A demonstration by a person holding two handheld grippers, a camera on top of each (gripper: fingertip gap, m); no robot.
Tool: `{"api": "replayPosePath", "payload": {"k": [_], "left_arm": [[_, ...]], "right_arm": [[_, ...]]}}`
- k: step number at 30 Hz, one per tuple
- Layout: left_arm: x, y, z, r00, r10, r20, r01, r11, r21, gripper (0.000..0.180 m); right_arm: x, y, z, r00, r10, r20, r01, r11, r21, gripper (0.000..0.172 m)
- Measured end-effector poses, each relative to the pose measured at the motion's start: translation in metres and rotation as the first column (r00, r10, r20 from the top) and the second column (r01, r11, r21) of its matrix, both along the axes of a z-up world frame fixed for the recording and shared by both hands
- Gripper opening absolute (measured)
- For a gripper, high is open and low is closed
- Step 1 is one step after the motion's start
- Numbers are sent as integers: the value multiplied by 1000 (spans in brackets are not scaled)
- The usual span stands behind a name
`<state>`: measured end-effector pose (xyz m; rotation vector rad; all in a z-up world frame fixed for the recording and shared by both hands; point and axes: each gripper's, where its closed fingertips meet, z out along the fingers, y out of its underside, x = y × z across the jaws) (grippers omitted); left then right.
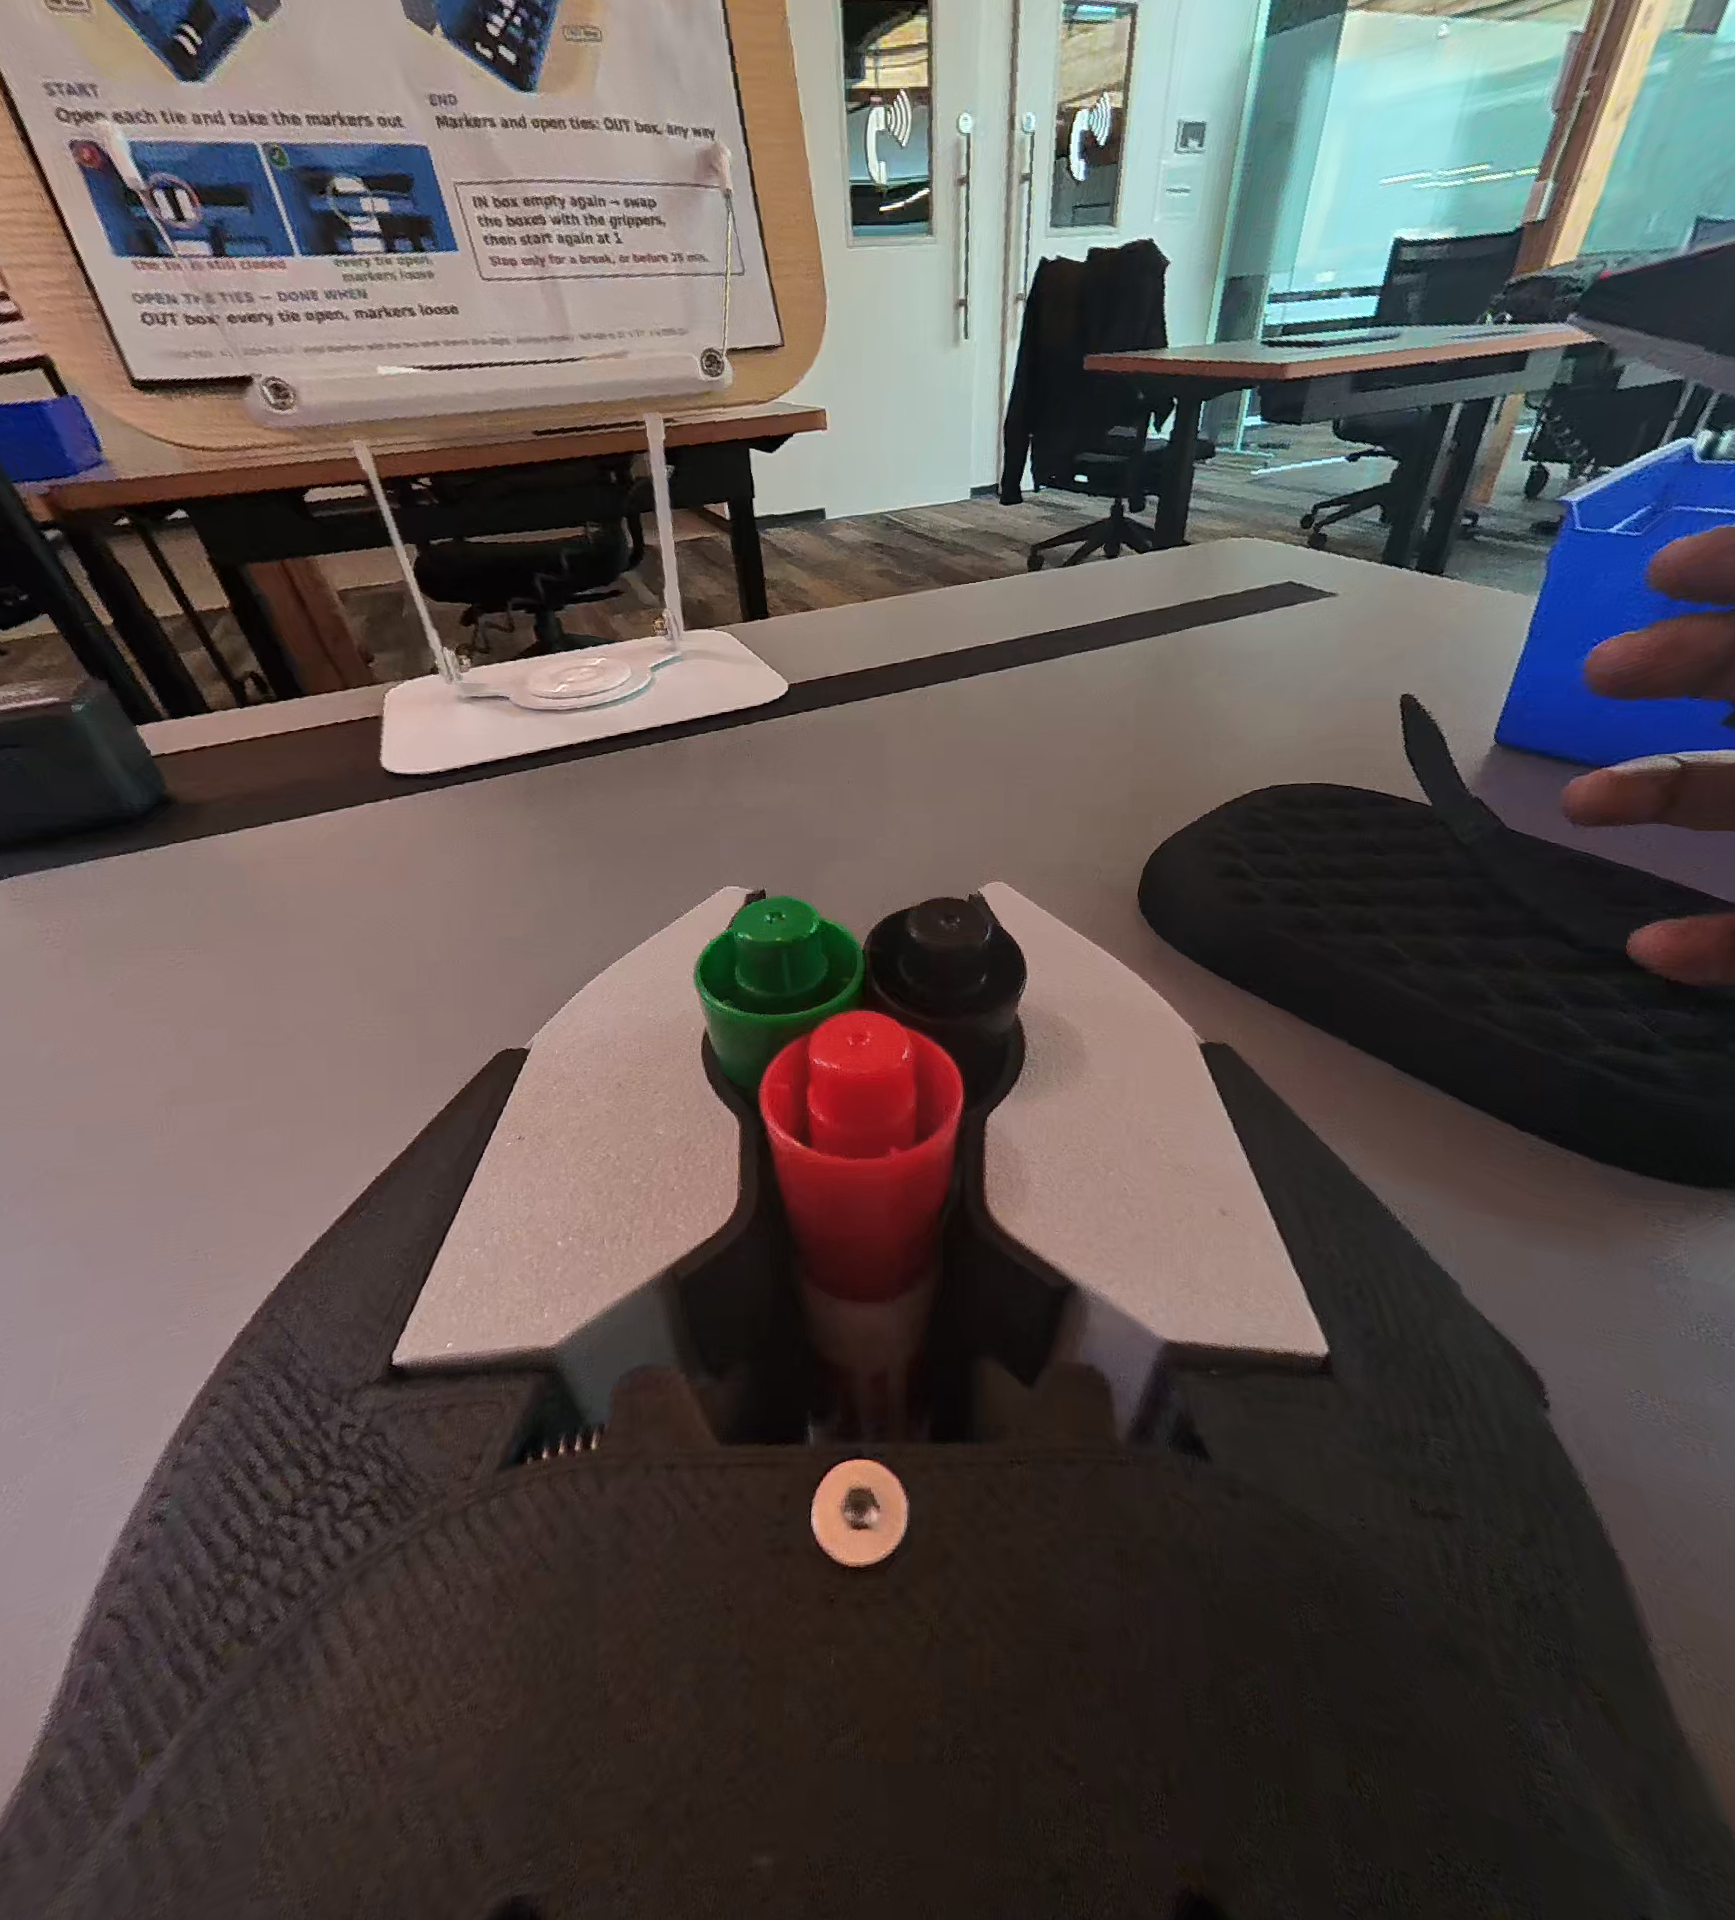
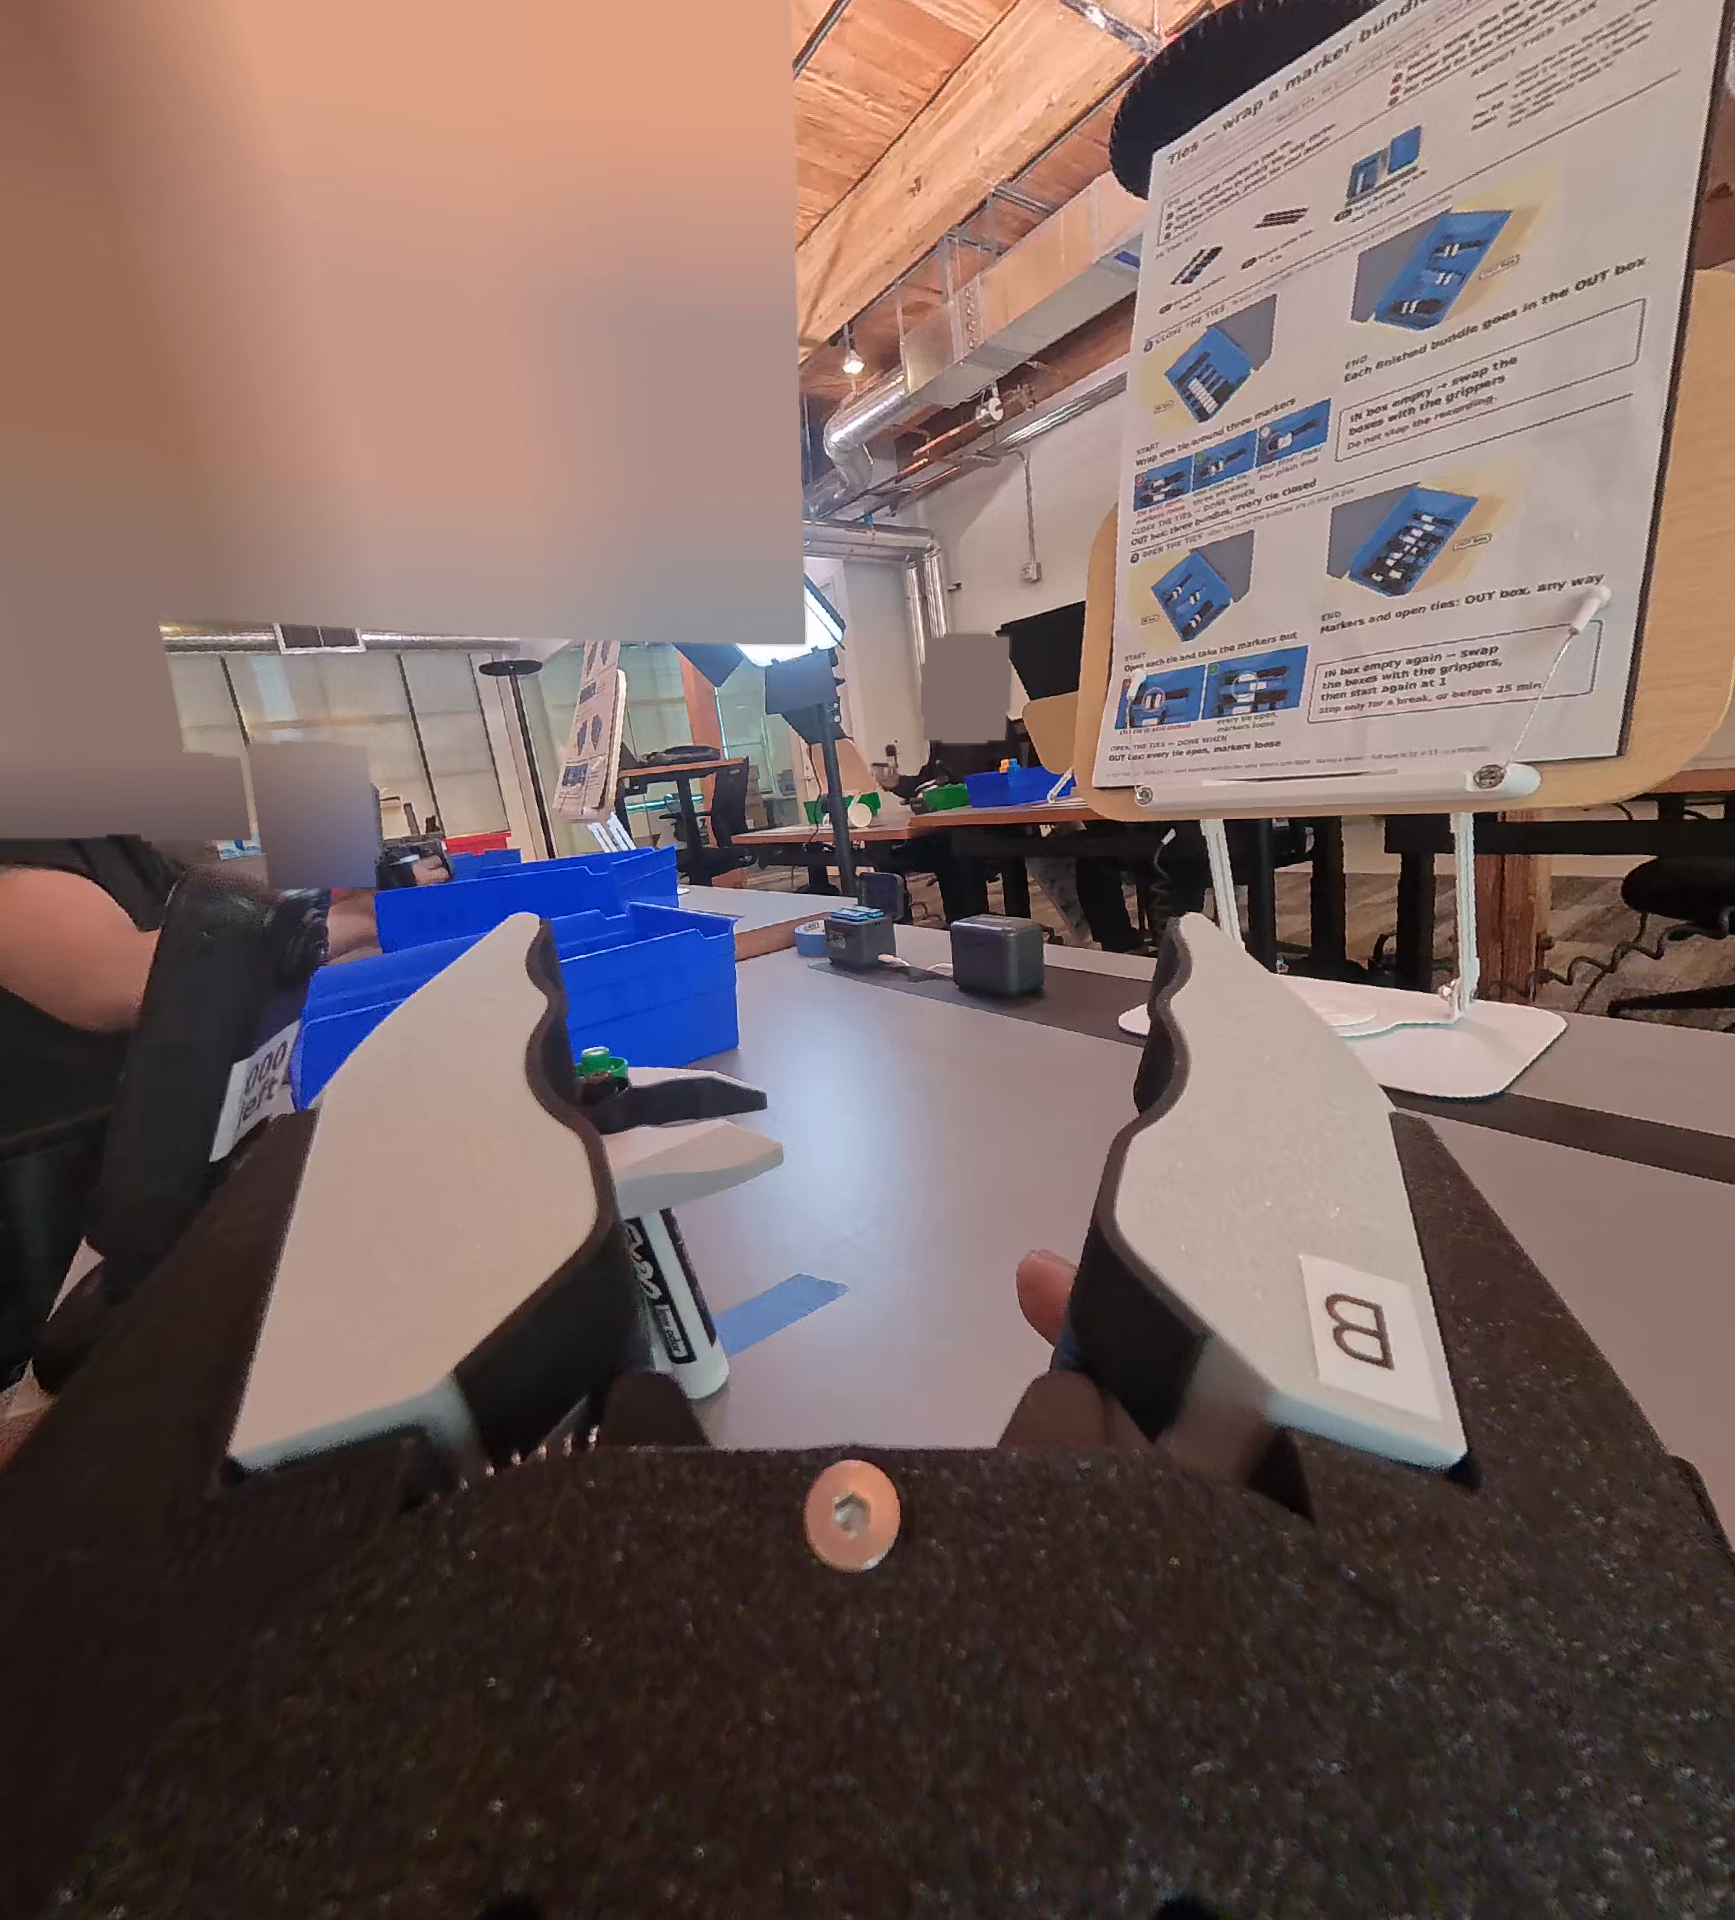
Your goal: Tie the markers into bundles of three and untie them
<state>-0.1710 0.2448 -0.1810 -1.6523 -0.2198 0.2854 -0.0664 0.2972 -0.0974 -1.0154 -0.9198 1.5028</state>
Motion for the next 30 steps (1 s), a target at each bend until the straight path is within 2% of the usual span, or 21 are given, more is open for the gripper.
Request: {"api": "replayPosePath", "payload": {"k": [3,6,8,9,11,14,15,17,20,22,25,28,30], "left_arm": [[-3,-7,6,999,-16,39,15,1000,24,37],[-8,-14,23,958,-96,271,37,976,216,37],[-15,-22,36,846,-227,482,14,914,406,37],[-20,-28,44,774,-304,555,-23,863,505,37],[-29,-37,53,621,-439,649,-101,776,622,37],[-36,-50,70,423,-619,662,-235,630,740,37],[-38,-55,77,382,-670,636,-280,572,771,37],[-36,-60,91,324,-733,598,-321,509,799,37],[-29,-67,114,292,-798,528,-332,433,838,37],[-26,-72,126,281,-823,494,-328,402,855,38],[-23,-82,138,276,-843,461,-326,369,870,38],[-22,-89,144,283,-851,442,-328,348,878,38],[-22,-95,147,283,-863,418,-344,315,884,37]], "right_arm": [[-1,-2,0,1000,2,-2,-2,1000,-4,106],[-2,-6,1,1000,10,2,-10,1000,3,103],[-4,-11,0,1000,22,10,-22,1000,23,100],[-5,-16,-2,999,38,20,-39,998,39,99],[-10,-31,-9,990,123,72,-127,990,60,98],[-19,-65,-24,945,277,175,-303,942,143,102],[-23,-71,-26,945,271,185,-309,926,218,101],[-30,-82,-27,950,230,212,-299,866,400,91],[-39,-103,-16,954,170,249,-293,715,635,77],[-39,-114,3,975,127,184,-223,592,774,70],[-37,-129,22,984,117,135,-172,420,891,70],[-37,-144,27,976,140,167,-205,331,921,73],[-38,-153,28,973,145,177,-214,298,930,64]]}}
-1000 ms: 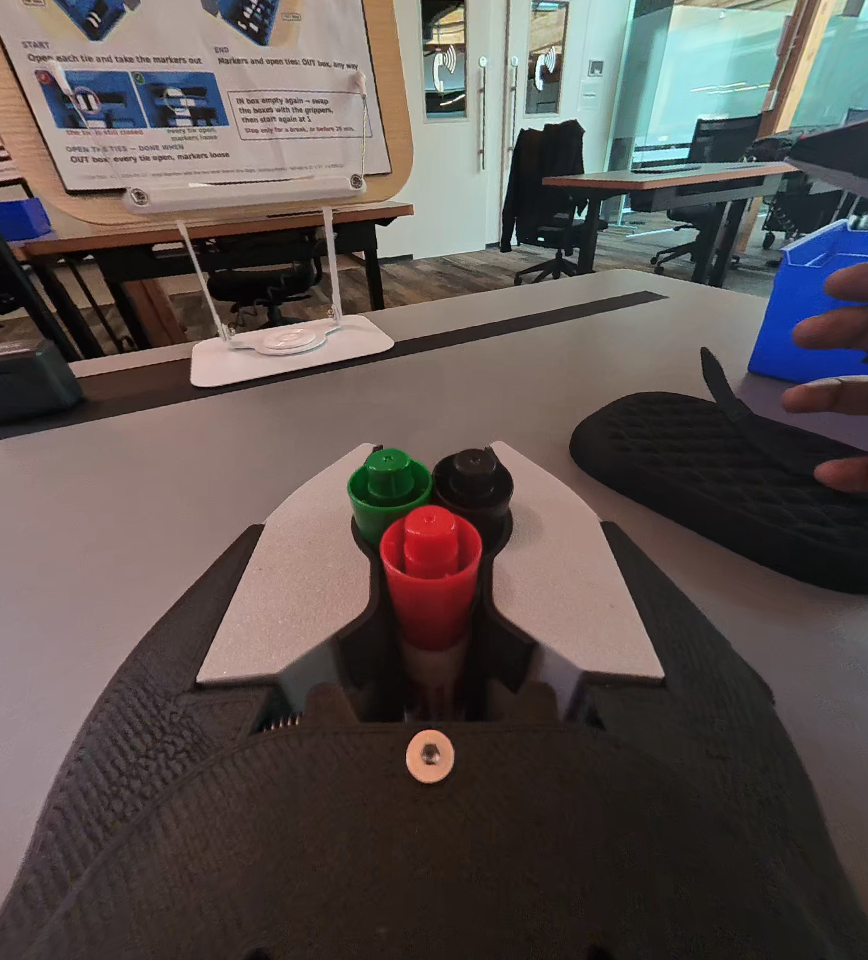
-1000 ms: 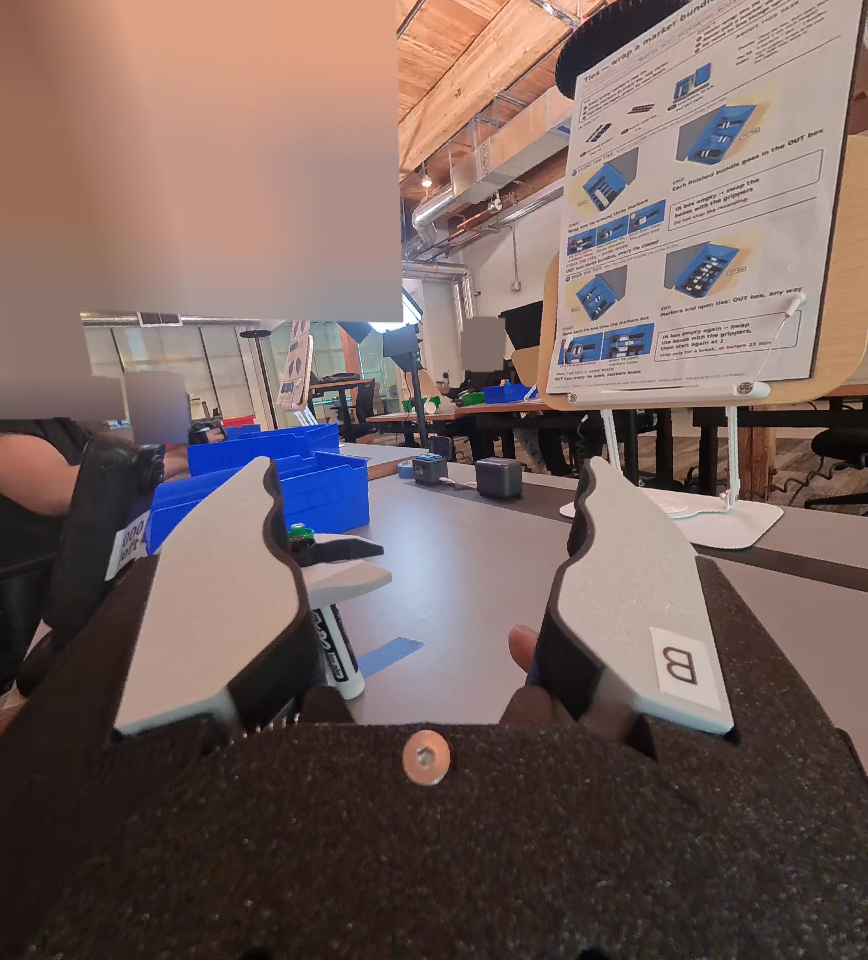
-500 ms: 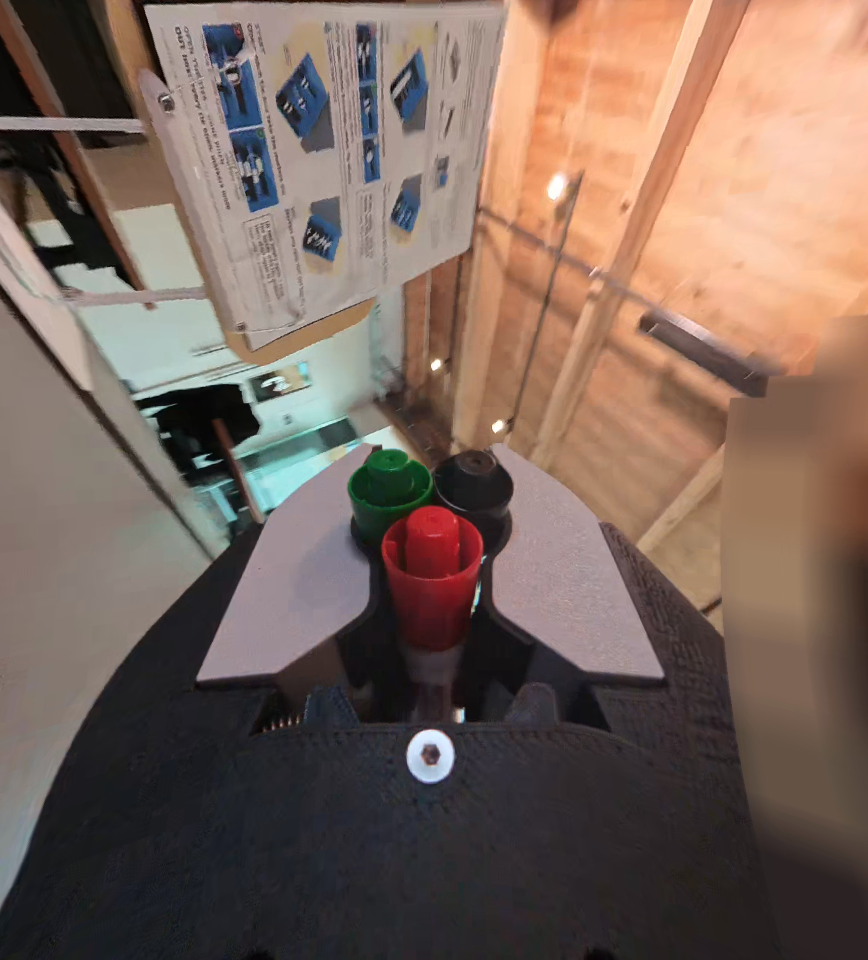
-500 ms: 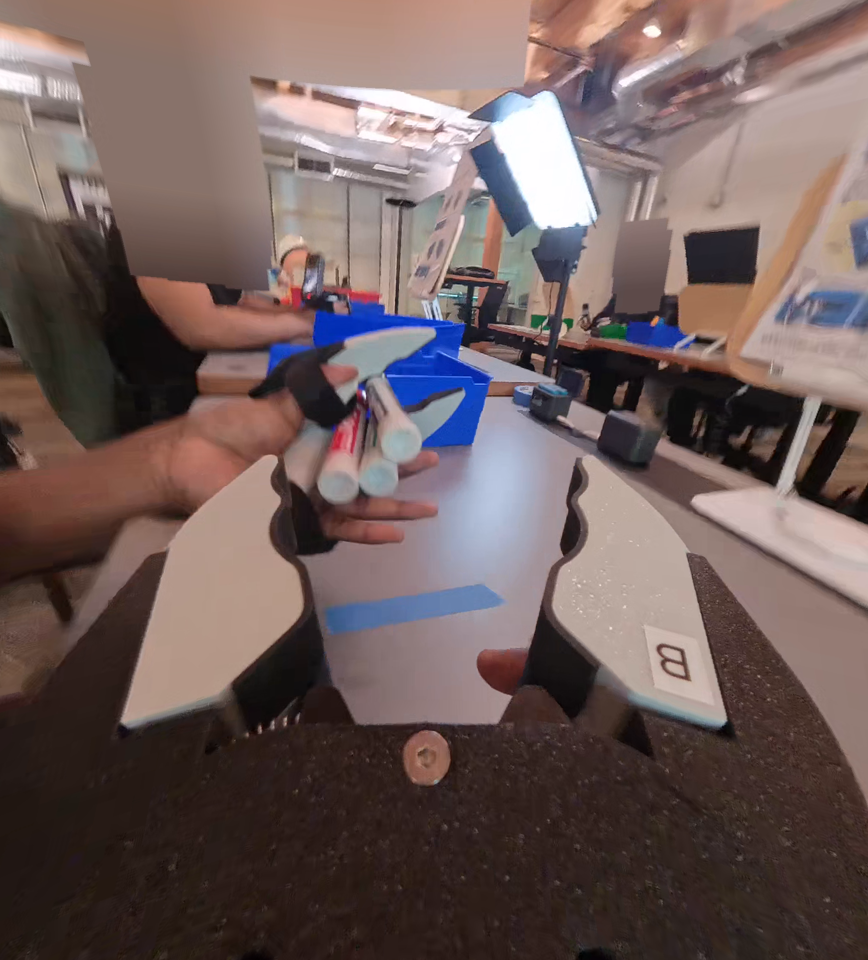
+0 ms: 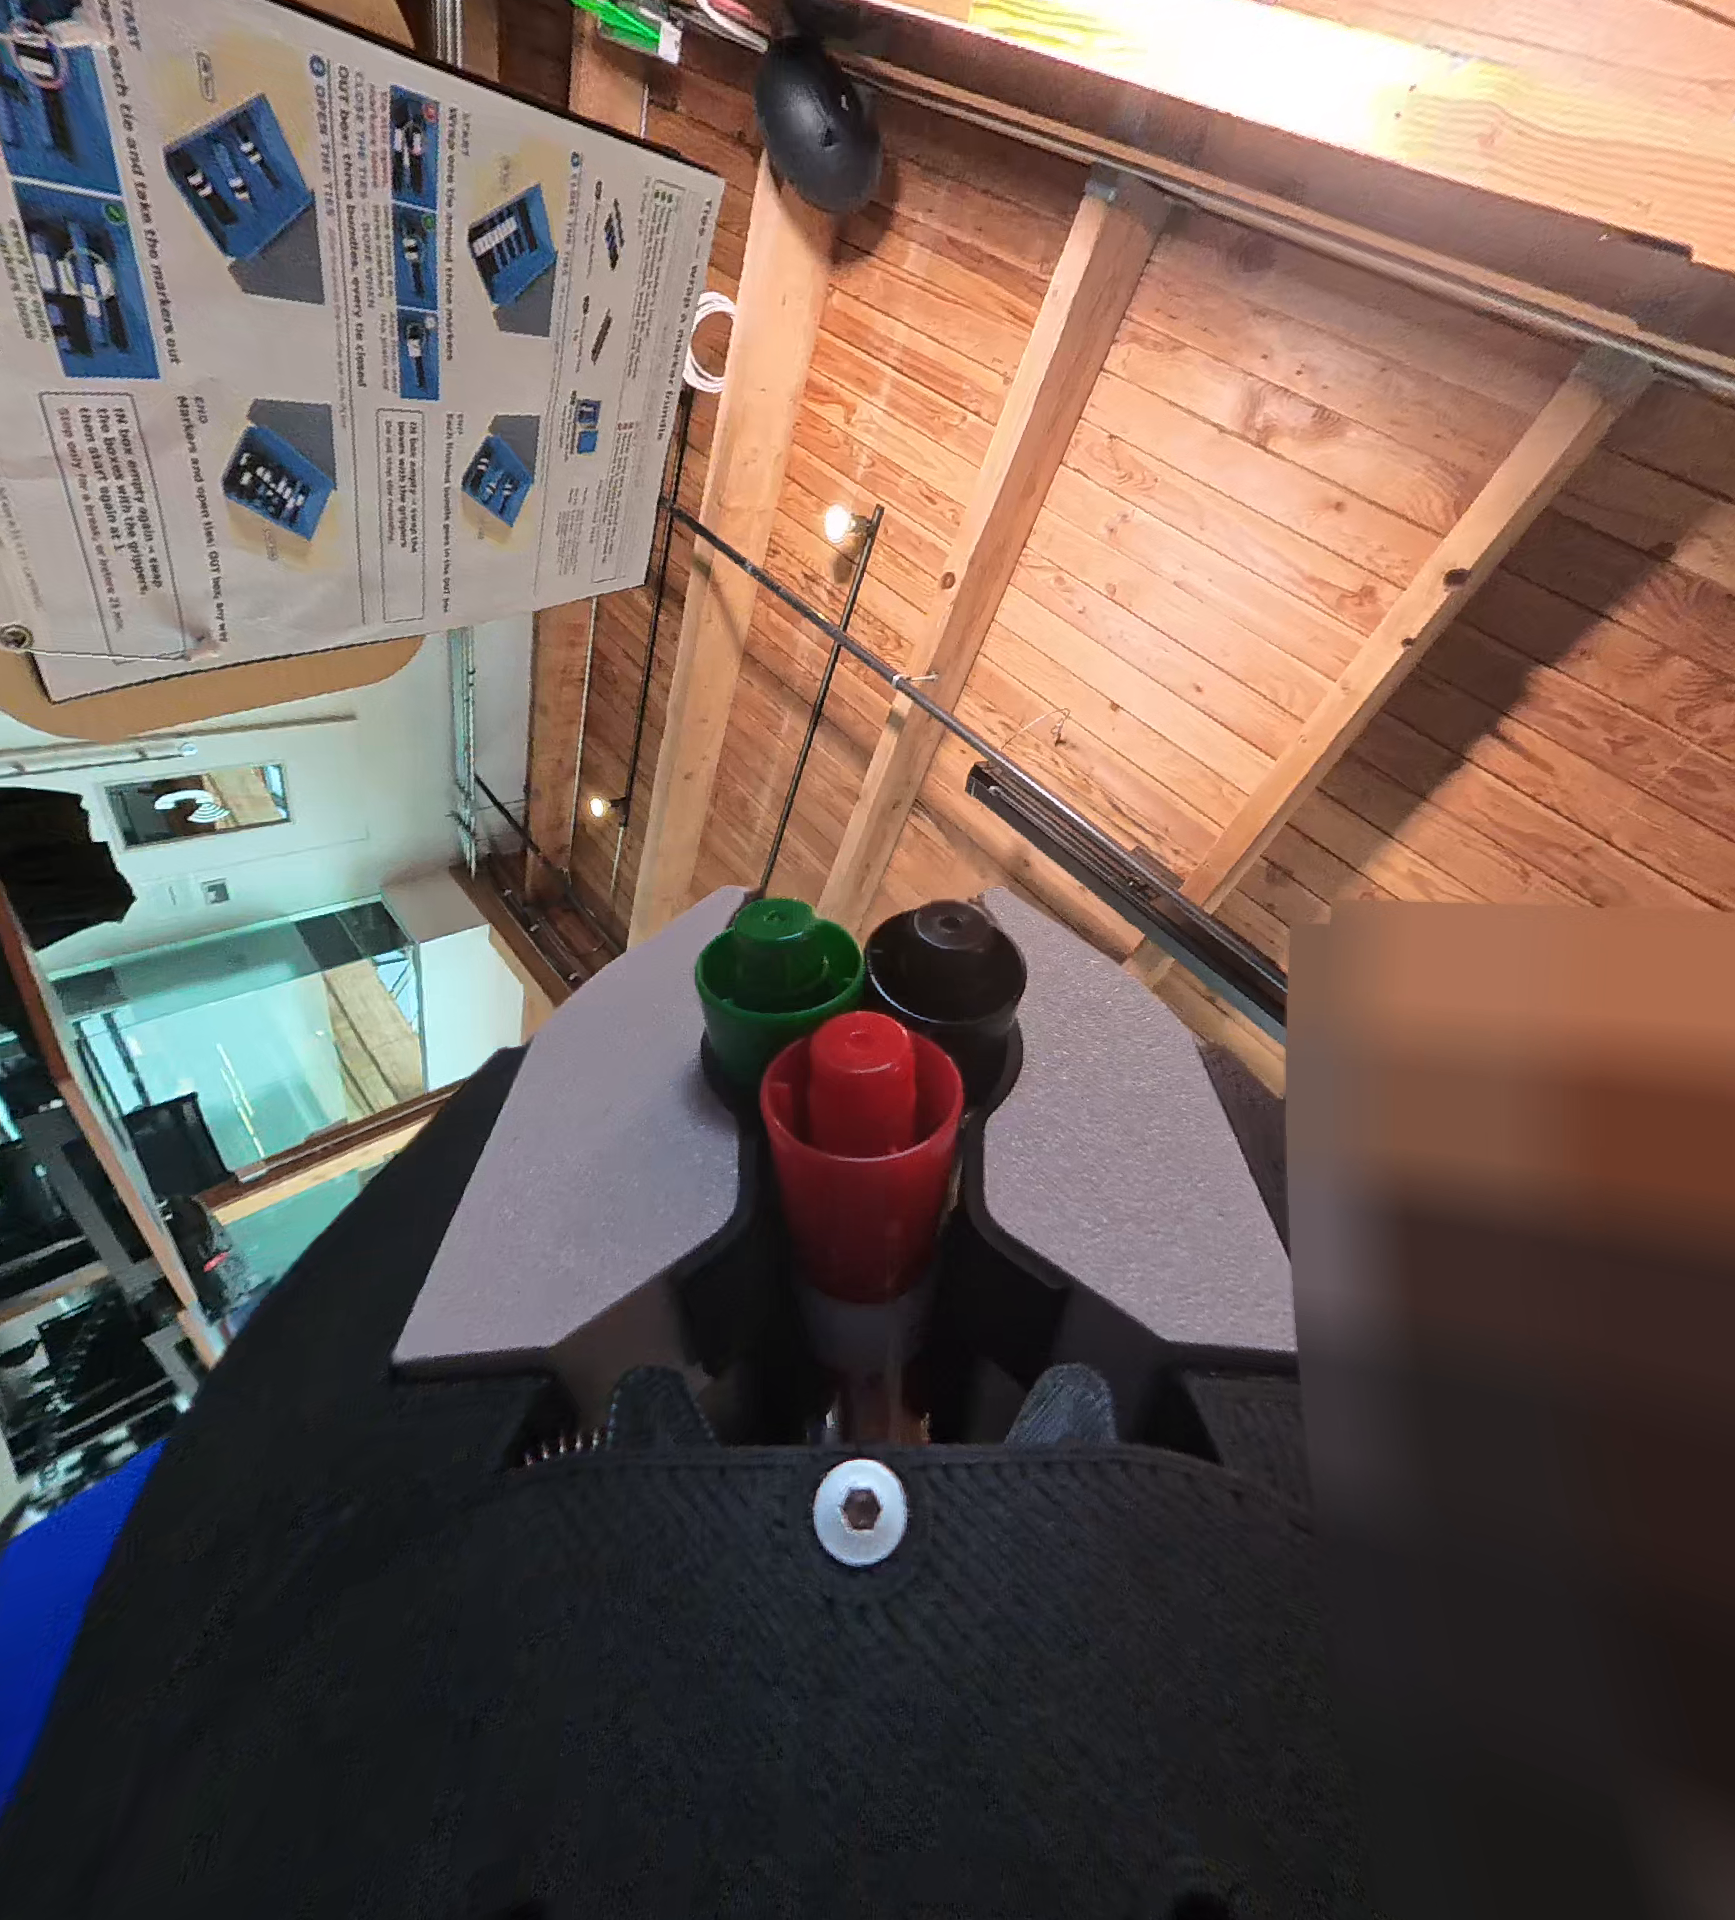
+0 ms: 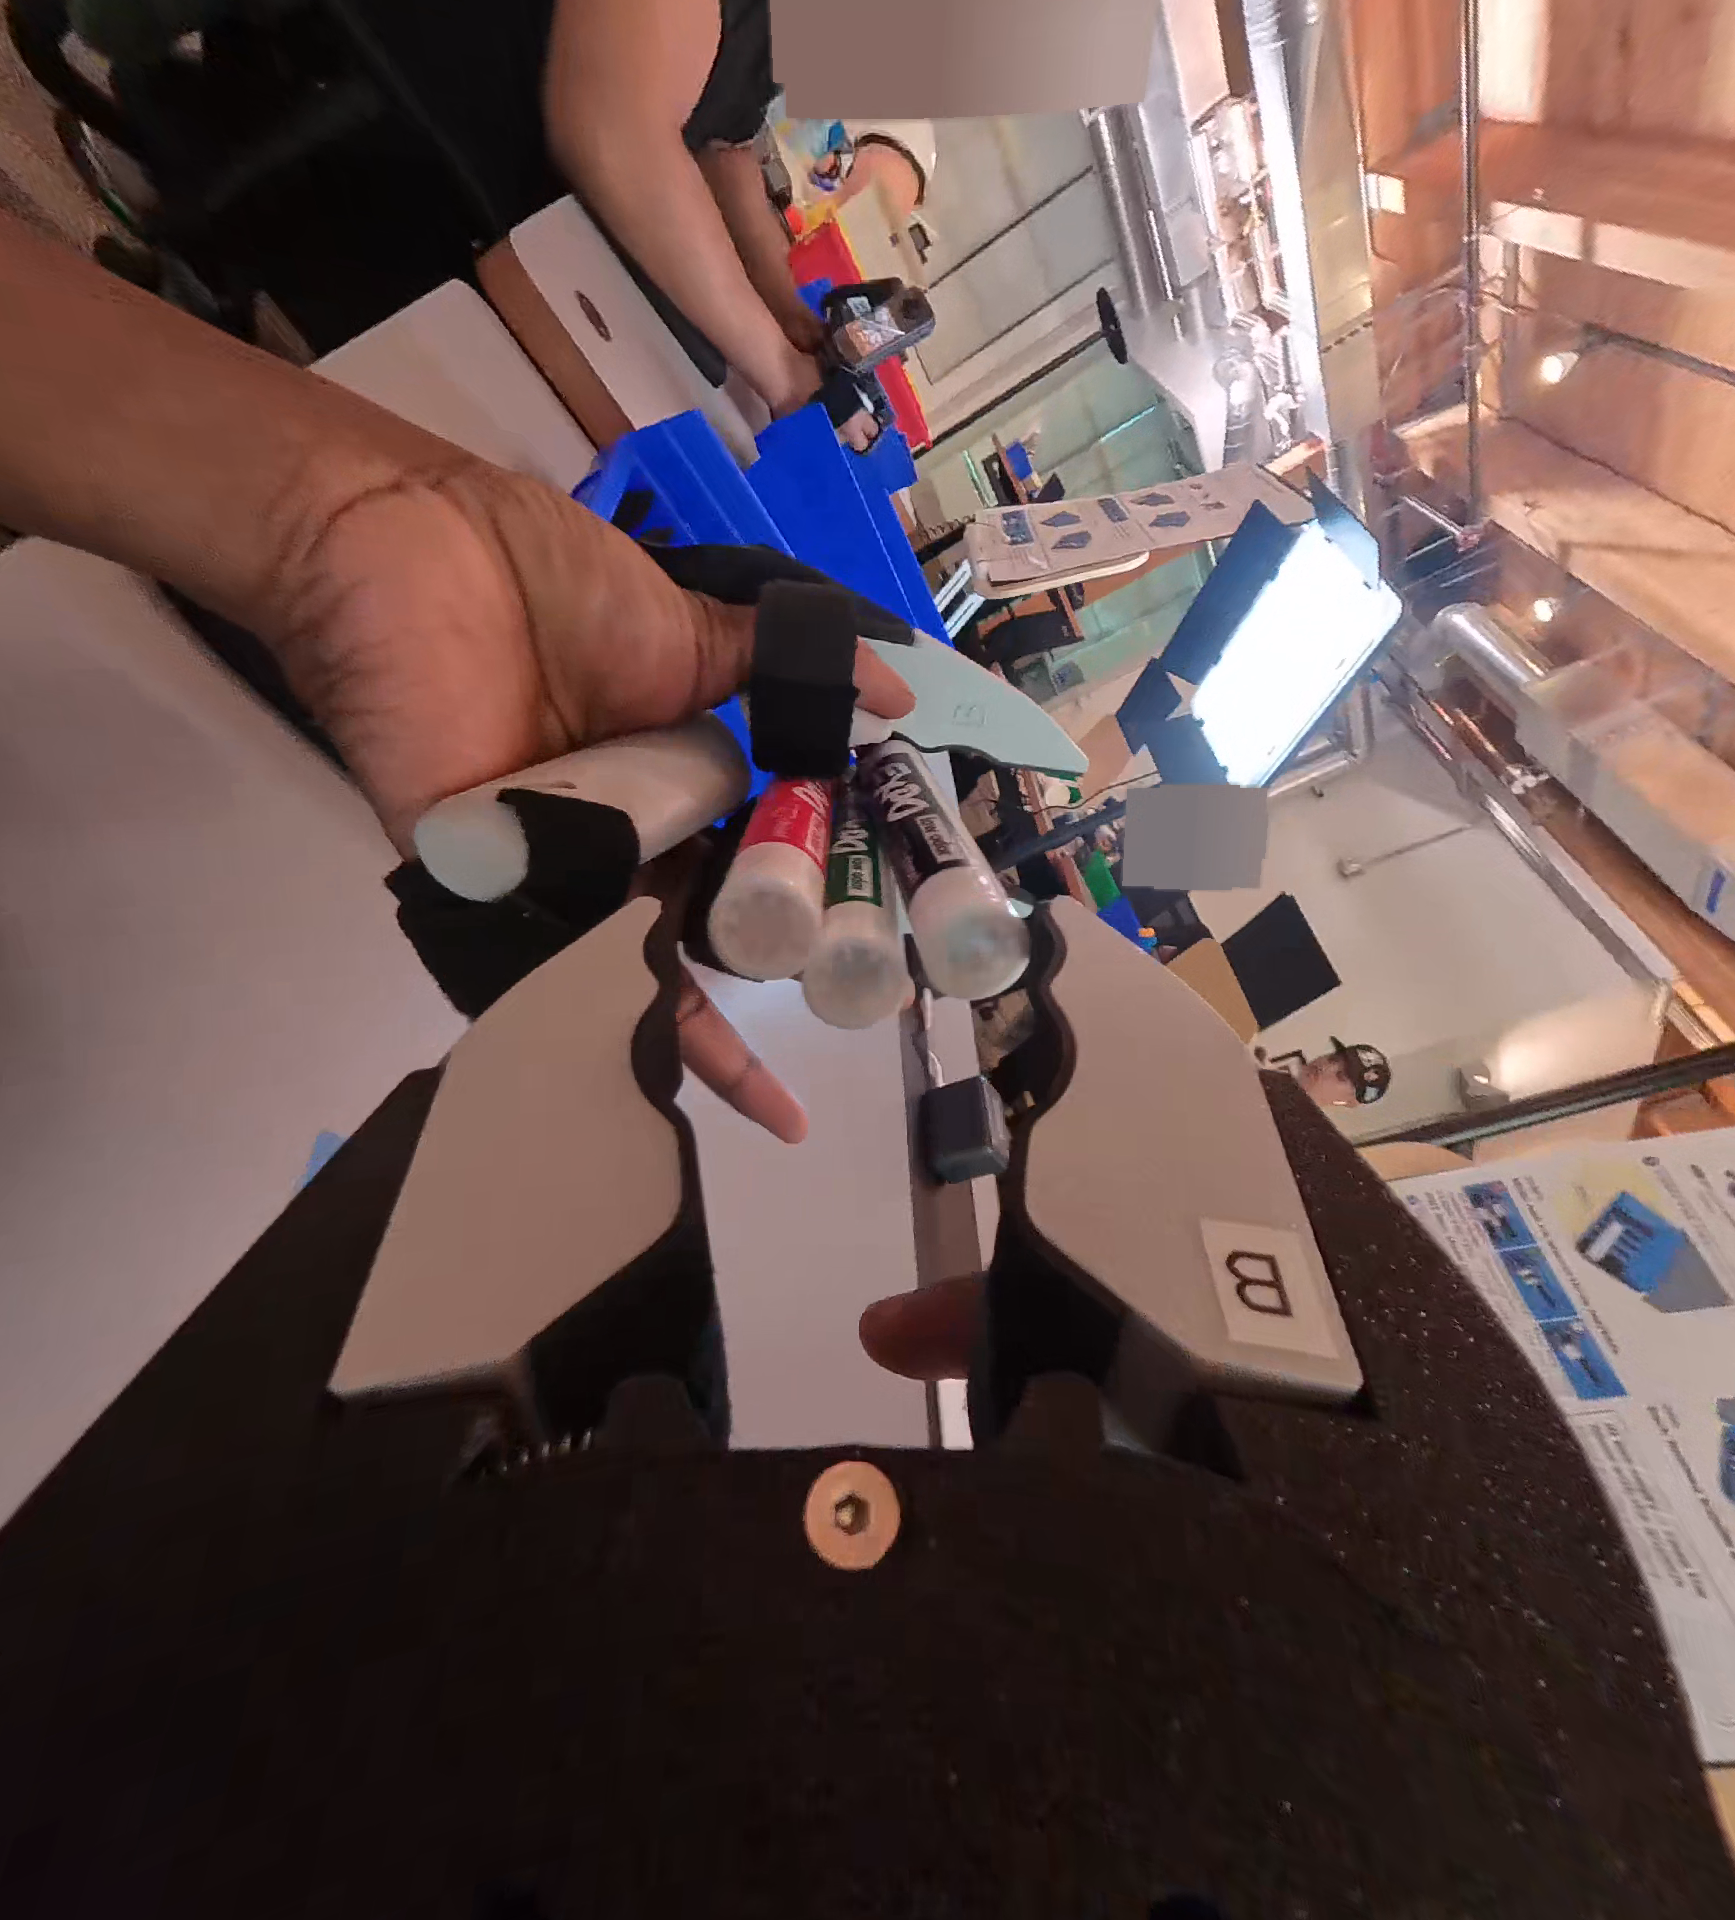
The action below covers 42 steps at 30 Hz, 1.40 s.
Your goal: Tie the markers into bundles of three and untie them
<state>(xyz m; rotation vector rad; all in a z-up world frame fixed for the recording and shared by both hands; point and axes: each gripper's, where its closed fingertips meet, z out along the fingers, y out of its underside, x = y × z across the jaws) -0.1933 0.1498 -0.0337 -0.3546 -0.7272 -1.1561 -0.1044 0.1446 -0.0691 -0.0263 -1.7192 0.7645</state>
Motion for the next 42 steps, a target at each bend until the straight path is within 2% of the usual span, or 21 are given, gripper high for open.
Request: {"api": "replayPosePath", "payload": {"k": [9,15,17,19,22,25,27,30,32,33,36,37,39,40,42], "left_arm": [[2,-9,3,1000,-14,8,14,999,31,39],[0,-12,5,1000,-1,12,0,998,68,38],[-6,-18,6,999,30,32,-34,994,108,38],[-12,-22,5,997,67,29,-70,991,114,38],[-18,-23,-2,995,100,29,-102,991,85,38],[-22,-26,-10,994,99,53,-104,990,92,38],[-25,-37,-11,988,154,13,-154,984,87,38],[-32,-55,-8,970,234,-68,-228,970,86,38],[-38,-65,-8,956,276,-94,-270,960,77,38],[-41,-70,-9,952,293,-90,-286,955,83,38],[-48,-81,-10,940,332,-86,-323,941,101,38],[-50,-84,-10,936,342,-80,-333,937,104,38],[-56,-89,-11,939,342,-42,-335,934,121,38],[-59,-90,-11,941,336,-26,-331,935,126,38],[-61,-92,-12,941,338,-11,-334,935,122,38]], "right_arm": [[-4,-10,15,997,-7,-83,13,997,75,37],[-7,-11,20,995,-3,-96,12,995,94,39],[-7,-8,20,997,-30,-70,32,999,30,51],[-1,3,21,998,-61,-6,60,992,-111,59],[21,26,21,993,-75,89,101,932,-348,59],[47,55,8,970,-137,200,215,867,-450,57],[69,100,-12,892,-256,373,424,759,-494,44],[115,162,-69,613,-368,699,763,505,-403,39],[143,179,-107,438,-405,802,868,421,-261,39],[150,181,-120,404,-410,818,882,411,-229,38],[151,195,-144,377,-392,839,905,350,-243,28],[150,200,-151,374,-357,856,904,348,-250,30],[149,195,-161,428,-265,864,845,457,-278,42],[149,192,-162,475,-262,840,800,526,-289,47],[151,199,-163,556,-370,744,746,618,-250,53]]}}
